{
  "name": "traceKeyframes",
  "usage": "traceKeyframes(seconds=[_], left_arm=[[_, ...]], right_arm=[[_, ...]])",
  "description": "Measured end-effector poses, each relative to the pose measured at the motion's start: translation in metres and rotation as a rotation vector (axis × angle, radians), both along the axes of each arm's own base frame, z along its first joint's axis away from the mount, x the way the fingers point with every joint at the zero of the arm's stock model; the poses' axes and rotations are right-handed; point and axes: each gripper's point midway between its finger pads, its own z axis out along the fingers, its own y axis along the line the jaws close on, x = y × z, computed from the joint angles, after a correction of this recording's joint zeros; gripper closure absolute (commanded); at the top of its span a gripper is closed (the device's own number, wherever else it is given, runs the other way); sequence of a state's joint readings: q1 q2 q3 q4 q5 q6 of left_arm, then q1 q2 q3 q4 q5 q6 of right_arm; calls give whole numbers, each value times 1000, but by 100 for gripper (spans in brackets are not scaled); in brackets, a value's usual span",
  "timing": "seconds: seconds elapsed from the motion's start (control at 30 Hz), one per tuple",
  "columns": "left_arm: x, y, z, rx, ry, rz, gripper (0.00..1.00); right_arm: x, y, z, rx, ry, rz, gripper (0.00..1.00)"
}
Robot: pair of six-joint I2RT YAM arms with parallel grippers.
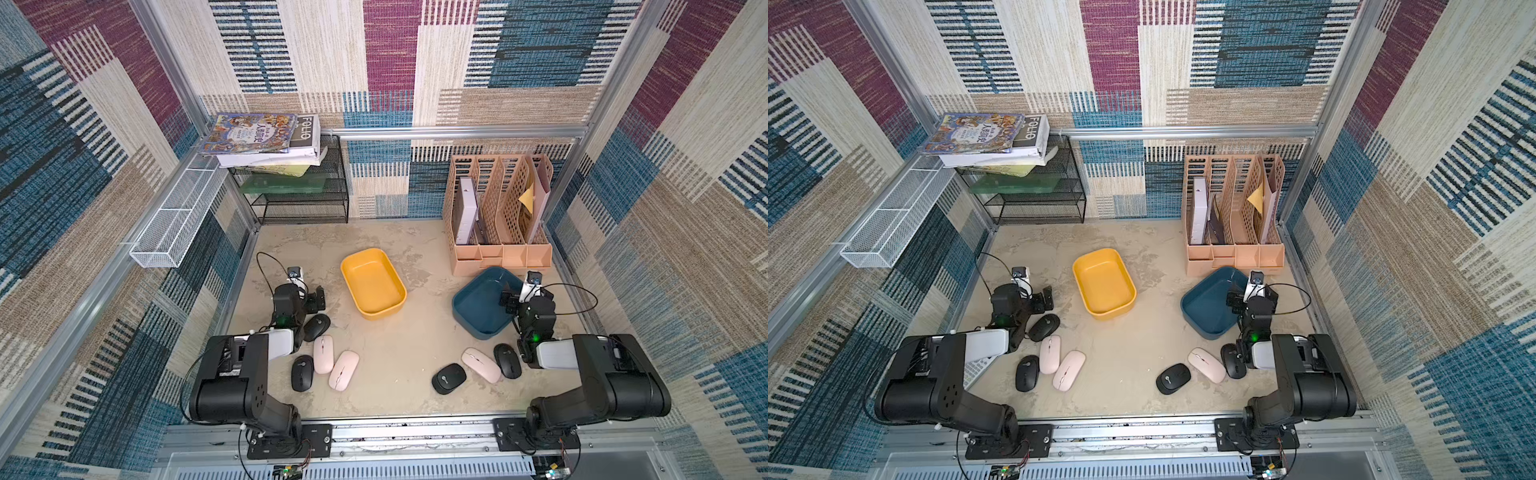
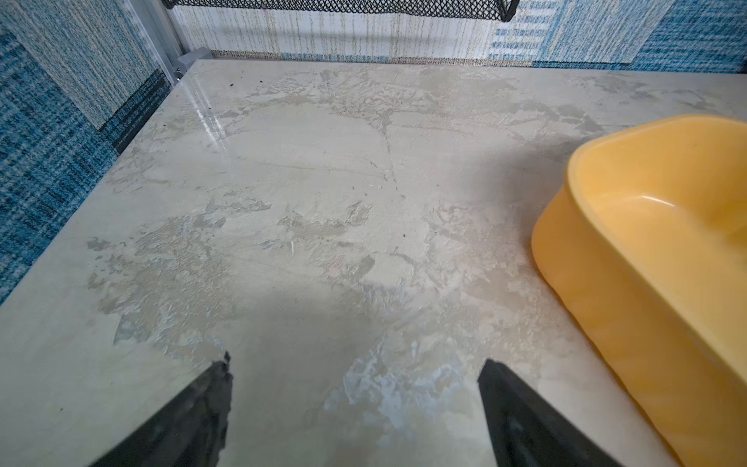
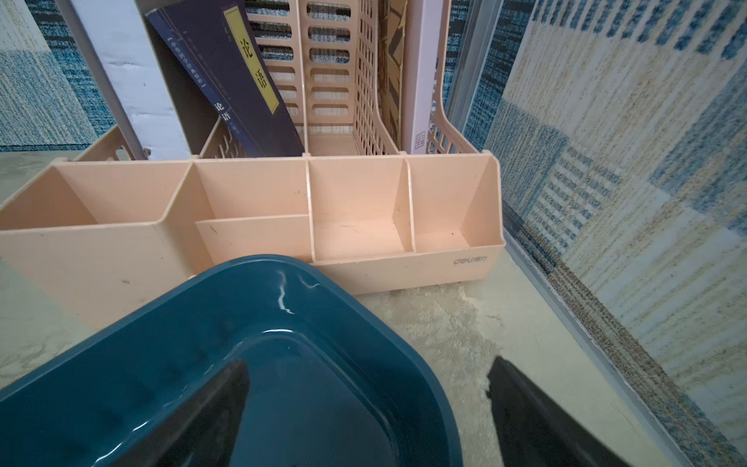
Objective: Place the mice by color into the storage box
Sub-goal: Move the storage box to the center of the board.
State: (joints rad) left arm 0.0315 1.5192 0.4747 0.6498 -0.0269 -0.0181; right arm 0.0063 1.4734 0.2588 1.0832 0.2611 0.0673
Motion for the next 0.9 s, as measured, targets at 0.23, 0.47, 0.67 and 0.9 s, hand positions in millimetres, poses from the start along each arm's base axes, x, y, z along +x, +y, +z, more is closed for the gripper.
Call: traceKeyframes(seconds=[0.23, 0.47, 0.67, 0.9], left_arm=[[0, 0, 0, 0, 0, 0, 1], [0, 0, 0, 0, 0, 0, 1], [0, 0, 0, 0, 0, 0, 1], [8, 7, 44, 5, -9, 41, 0]], right_arm=[[0, 0, 0, 0, 0, 0, 4], [0, 0, 0, 0, 0, 0, 4], [0, 0, 0, 0, 0, 0, 4], [0, 10, 35, -25, -42, 22, 4]])
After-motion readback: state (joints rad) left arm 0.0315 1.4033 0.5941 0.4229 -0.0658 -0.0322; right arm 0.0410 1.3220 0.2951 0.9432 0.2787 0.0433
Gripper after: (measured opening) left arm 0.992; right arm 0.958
